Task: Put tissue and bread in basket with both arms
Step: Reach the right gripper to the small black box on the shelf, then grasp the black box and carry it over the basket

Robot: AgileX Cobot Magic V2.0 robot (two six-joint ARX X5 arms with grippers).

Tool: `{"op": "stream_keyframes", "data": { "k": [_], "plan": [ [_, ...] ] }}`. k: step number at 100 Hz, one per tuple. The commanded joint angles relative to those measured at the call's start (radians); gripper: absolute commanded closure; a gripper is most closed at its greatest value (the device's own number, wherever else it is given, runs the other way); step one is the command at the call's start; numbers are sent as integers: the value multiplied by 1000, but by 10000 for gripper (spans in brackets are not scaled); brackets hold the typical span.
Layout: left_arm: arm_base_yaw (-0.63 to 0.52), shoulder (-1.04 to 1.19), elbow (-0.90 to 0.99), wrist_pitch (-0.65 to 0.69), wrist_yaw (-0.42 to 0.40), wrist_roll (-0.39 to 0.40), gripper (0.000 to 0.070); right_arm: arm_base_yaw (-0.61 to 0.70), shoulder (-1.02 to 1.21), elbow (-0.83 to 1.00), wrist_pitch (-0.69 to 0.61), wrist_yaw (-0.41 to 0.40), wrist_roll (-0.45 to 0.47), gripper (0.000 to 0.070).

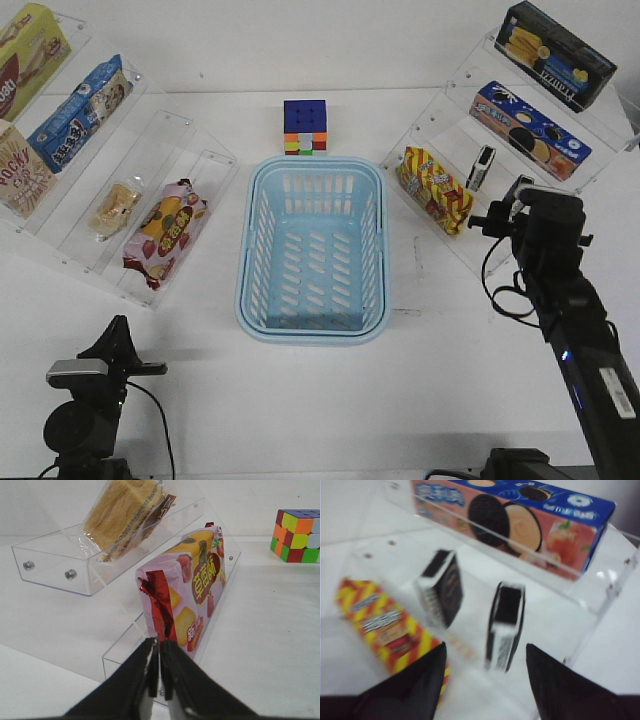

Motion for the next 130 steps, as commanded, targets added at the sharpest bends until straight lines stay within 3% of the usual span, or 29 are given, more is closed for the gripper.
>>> {"op": "stream_keyframes", "data": {
  "k": [1,29,33,41,45,64,75,91,105,130],
  "plan": [
    [0,-2,-20,11,3,-8,699,-13,71,54,-1,5,-38,327],
    [0,-2,-20,11,3,-8,699,-56,232,111,55,-1,-37,343],
    [0,-2,-20,11,3,-8,699,-57,241,111,56,-9,-37,403],
    [0,-2,-20,11,3,-8,699,-57,249,111,59,-31,-48,626],
    [0,-2,-20,11,3,-8,699,-57,249,112,60,-34,-60,700],
    [0,-2,-20,11,3,-8,699,-56,165,125,7,-22,-85,700],
    [0,-2,-20,11,3,-8,699,-46,49,126,-37,-53,-60,700],
    [0,-2,-20,11,3,-8,699,25,-104,126,-62,-282,4,700],
    [0,-2,-20,11,3,-8,699,169,-132,125,-49,-523,19,700],
    [0,-2,-20,11,3,-8,699,492,-15,124,-18,-542,-72,688]
  ]
}}
